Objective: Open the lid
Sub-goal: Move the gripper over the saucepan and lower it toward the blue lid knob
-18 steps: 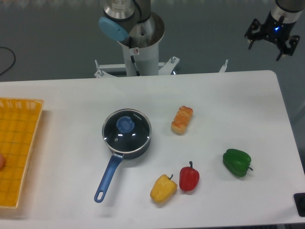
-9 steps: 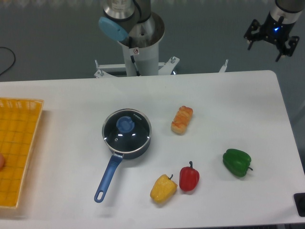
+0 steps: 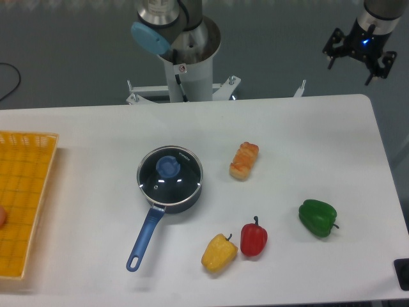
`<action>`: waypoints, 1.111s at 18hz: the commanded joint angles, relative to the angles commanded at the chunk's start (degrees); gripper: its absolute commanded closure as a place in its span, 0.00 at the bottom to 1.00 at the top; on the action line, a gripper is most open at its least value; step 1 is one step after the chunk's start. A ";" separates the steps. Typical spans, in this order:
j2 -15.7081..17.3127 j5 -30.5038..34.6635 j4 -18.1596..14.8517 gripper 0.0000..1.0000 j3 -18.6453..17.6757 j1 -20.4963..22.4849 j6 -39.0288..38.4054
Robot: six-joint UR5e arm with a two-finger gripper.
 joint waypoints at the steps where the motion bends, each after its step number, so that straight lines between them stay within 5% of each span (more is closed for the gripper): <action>1: 1.05 0.00 0.17 0.00 -0.61 -1.05 -1.58; 9: 8.08 -0.70 2.55 0.00 -4.57 -7.03 -6.43; 13: 12.21 -8.51 2.28 0.00 -7.99 -8.79 -6.52; 20: 11.87 -7.21 2.64 0.00 -8.53 -19.86 -14.67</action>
